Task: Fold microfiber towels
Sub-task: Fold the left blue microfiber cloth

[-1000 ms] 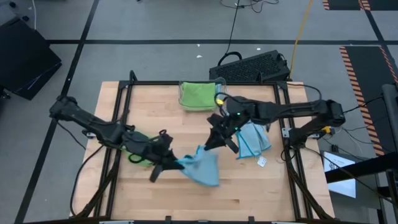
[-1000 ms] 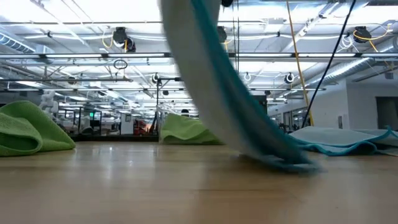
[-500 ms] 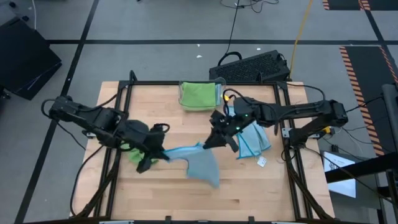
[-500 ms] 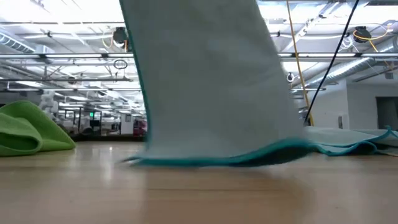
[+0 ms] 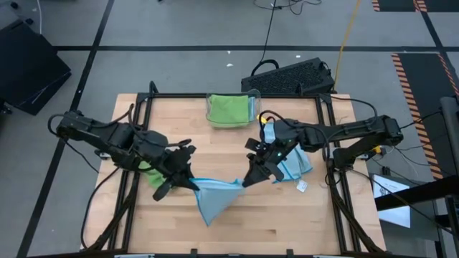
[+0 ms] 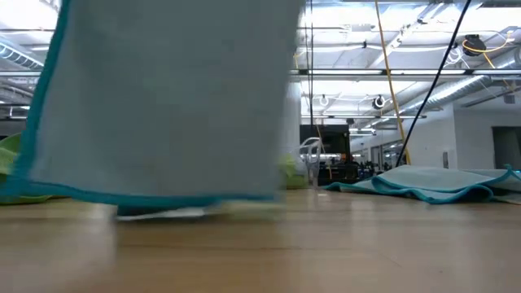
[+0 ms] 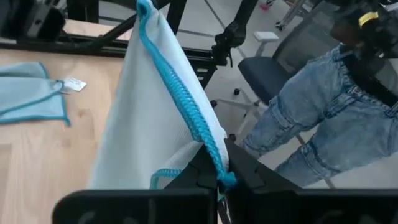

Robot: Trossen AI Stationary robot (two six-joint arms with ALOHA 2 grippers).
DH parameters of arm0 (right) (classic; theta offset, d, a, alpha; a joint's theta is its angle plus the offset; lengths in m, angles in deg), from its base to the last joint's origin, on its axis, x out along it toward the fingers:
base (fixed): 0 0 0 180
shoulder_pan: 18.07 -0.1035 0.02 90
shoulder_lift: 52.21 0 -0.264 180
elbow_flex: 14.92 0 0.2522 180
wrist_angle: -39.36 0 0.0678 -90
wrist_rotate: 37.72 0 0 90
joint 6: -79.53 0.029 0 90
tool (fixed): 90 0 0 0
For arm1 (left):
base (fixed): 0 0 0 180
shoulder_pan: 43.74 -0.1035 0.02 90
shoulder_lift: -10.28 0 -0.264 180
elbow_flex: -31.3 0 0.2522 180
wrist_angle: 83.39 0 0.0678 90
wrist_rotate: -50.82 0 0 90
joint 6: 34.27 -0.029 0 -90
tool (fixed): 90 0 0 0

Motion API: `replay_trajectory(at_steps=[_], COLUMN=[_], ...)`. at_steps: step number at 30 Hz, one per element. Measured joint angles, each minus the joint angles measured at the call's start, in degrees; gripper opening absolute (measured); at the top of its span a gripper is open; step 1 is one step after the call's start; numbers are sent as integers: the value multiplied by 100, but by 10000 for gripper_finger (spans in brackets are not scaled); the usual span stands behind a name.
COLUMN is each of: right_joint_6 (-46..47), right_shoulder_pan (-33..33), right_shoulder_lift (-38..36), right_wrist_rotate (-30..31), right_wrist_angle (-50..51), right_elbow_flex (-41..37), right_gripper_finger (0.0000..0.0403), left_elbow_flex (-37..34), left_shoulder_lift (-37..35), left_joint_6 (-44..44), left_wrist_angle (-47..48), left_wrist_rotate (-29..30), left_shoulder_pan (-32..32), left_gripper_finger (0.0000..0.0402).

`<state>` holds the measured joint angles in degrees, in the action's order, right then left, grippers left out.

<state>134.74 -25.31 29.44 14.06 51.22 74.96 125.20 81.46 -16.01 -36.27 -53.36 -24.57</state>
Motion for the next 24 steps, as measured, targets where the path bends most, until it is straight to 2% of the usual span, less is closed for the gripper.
replay_trajectory(at_steps=[7, 9, 11, 14, 20, 24], right_joint_6=[-126, -308, -542, -902, -1701, -2511], right_shoulder_pan=[-122, -141, -132, 9, 388, 662], right_shoulder_lift=[1, 1, 1, 1, -1, -1], right_wrist_rotate=[100, 104, 198, 577, 1381, 2227], right_wrist_angle=[-12, 19, 209, 736, 1956, 2687], right_elbow_flex=[0, 0, 0, 0, -3, -5], right_gripper_finger=[4, 4, 4, 4, 4, 4], left_elbow_flex=[0, 0, 0, -54, -966, -1720], left_shoulder_lift=[0, 0, 0, 1, 49, 50], left_joint_6=[-299, -589, -883, -1214, -1571, -1659], left_wrist_angle=[39, 256, 611, 1133, 862, 315], left_wrist_rotate=[-108, 308, 976, 1632, 1707, 1801], left_shoulder_pan=[41, 46, 31, -113, -660, -983], left_gripper_finger=[11, 12, 9, 5, 16, 6])
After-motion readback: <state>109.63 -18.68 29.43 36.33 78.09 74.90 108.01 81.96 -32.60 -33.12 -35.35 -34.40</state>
